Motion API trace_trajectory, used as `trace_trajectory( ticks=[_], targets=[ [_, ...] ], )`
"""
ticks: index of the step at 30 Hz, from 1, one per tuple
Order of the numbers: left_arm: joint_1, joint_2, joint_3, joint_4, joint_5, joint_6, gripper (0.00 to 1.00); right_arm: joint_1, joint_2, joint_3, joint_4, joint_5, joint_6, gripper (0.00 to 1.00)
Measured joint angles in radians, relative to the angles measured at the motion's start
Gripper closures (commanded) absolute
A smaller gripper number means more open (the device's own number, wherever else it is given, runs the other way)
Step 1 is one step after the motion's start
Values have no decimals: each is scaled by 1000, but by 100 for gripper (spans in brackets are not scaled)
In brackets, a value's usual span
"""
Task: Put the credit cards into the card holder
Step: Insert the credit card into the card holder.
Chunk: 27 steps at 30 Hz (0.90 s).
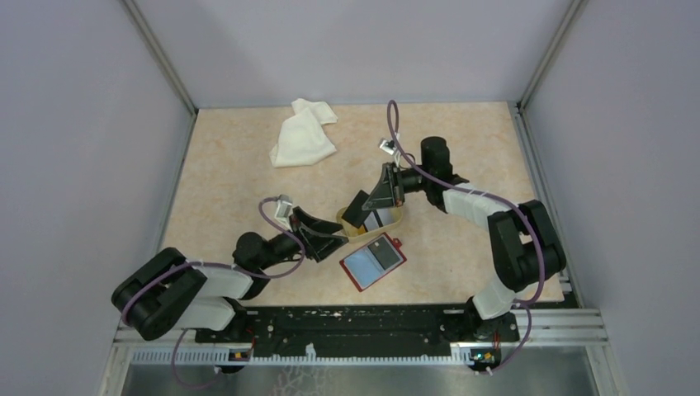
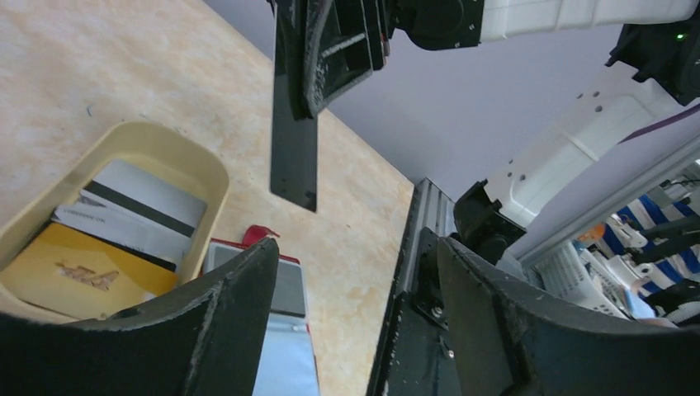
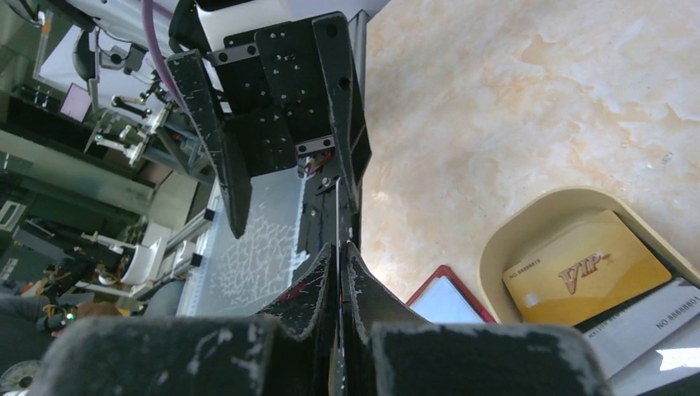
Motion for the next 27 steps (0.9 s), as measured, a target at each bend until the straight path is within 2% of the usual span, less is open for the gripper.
trace_trajectory(
  ticks=[8,10,12,14,17,19,21,23,27],
  targets=[
    [-15,134,92,64,-43,-12,58,34,0,0,14,-10,7,100],
    [-15,152,100,68,-45,-16,71,39,0,0,13,-12,4,100],
    [-15,163,100,70,-45,-19,90,44,0,0,8,-13,-2,100],
    [-15,170,100,71,-45,-19,97,47,0,0,-3,-16,-14,97],
    [-15,172,100,71,-38,-13,100,47,0,8,-60,-18,-69,71],
    [-10,166,100,64,-24,-4,100,48,0,43,-188,-7,-167,57],
    [5,139,100,29,12,11,100,50,0,139,-434,39,-388,52],
    [27,84,101,-58,65,42,100,51,-2,221,-605,88,-560,50],
    [49,-54,156,-391,174,166,100,51,-61,289,-856,199,-869,48]
  ],
)
